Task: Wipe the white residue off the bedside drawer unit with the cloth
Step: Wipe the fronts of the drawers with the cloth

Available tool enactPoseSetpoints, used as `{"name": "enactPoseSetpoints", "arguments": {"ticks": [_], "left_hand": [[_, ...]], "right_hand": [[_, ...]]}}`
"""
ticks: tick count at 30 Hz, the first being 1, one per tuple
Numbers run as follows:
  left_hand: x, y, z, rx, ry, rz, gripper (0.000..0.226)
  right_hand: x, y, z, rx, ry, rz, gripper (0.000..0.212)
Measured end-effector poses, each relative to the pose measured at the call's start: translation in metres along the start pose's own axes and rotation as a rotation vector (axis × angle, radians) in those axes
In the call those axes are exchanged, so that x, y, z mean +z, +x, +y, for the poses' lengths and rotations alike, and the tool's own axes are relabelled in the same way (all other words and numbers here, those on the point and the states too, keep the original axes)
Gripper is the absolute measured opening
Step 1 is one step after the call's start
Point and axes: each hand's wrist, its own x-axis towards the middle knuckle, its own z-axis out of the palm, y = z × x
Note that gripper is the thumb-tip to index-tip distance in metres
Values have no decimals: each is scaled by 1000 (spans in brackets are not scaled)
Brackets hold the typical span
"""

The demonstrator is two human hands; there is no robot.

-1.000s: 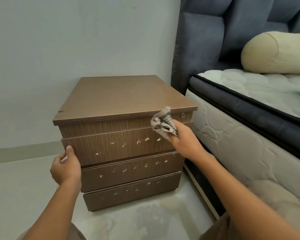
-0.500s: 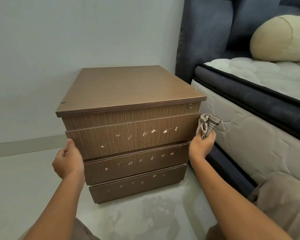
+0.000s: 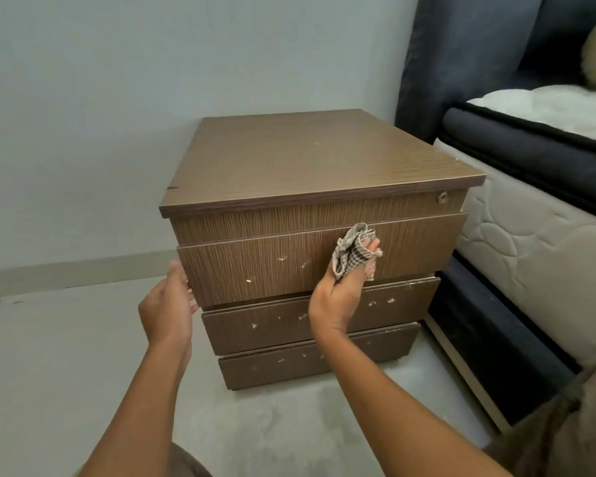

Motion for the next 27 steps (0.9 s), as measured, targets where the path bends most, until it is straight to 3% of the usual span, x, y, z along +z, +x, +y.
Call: {"name": "enactPoseSetpoints", "arguments": {"ticks": [11,17,22,24,27], "left_hand": [[-15,15,16,56,-6,-132,59],[-32,21,24,180,86,-202,64],[-32,24,18,157,90,-223,66],[-29,23,16,120,74,-225,64],[-25,21,14,100,66,-208,60]], "right_hand": [[65,-85,-29,-346,-159,-387,84],[73,-108,-11,-710,-185,-686,86],[40,-103,9,-683,-119,-920,73],[18,-95,8,-684,-78,-876,54],[-5,-75,-4,-705,-61,-569,46]]}}
